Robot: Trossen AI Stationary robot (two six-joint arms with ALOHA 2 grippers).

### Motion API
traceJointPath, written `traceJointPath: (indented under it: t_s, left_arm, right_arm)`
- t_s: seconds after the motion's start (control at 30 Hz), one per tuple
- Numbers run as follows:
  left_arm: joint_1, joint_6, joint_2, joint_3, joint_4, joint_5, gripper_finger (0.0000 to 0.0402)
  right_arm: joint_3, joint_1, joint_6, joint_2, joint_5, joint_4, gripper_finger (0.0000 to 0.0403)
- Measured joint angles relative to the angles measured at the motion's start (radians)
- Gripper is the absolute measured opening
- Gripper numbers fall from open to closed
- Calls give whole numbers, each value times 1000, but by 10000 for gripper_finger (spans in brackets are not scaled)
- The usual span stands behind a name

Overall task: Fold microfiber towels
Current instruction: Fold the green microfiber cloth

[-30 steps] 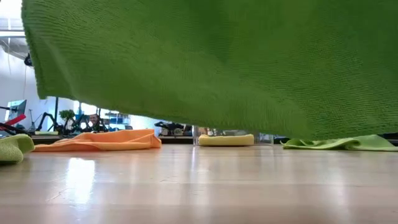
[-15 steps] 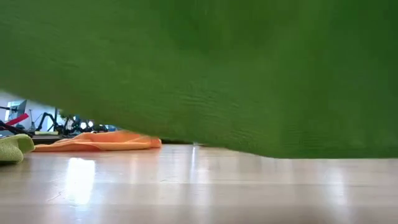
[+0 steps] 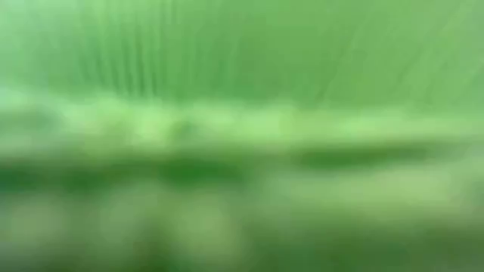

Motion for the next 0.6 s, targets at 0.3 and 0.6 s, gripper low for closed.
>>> traceJointPath:
  t_s: [0.3, 0.6]
  left_arm:
    - [156, 129, 1, -88, -68, -146, 0]
    - [265, 170, 6, -134, -71, -237, 0]
  right_arm:
    - [-272, -99, 25, 0, 117, 8, 8]
    - [-425, -198, 15, 0, 249, 7, 8]
